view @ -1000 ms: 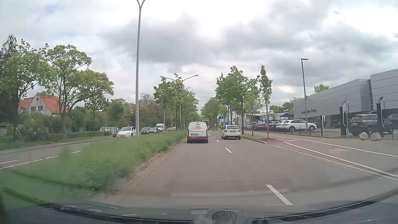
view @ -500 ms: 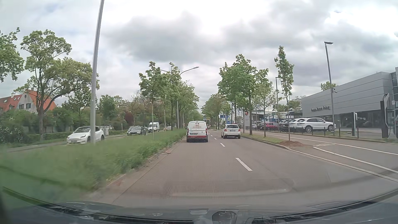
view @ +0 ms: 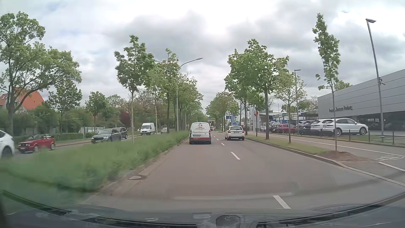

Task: Follow the waypoints while adhering to traffic rules and regulations

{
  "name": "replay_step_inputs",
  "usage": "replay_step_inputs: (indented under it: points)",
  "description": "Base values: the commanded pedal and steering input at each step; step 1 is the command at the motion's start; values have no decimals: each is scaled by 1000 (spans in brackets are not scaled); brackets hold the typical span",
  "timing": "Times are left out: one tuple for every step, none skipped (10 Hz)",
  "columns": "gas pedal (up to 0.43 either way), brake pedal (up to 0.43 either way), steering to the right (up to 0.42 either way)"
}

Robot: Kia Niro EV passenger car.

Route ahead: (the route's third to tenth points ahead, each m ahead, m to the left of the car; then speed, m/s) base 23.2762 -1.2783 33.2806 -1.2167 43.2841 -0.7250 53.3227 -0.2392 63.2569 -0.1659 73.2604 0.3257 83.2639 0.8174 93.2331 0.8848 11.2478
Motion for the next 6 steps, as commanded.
replay_step_inputs:
  points:
    - [98, 0, -5]
    - [98, 0, -6]
    - [98, 0, -6]
    - [98, 0, -6]
    - [98, 0, -6]
    - [98, 0, -6]
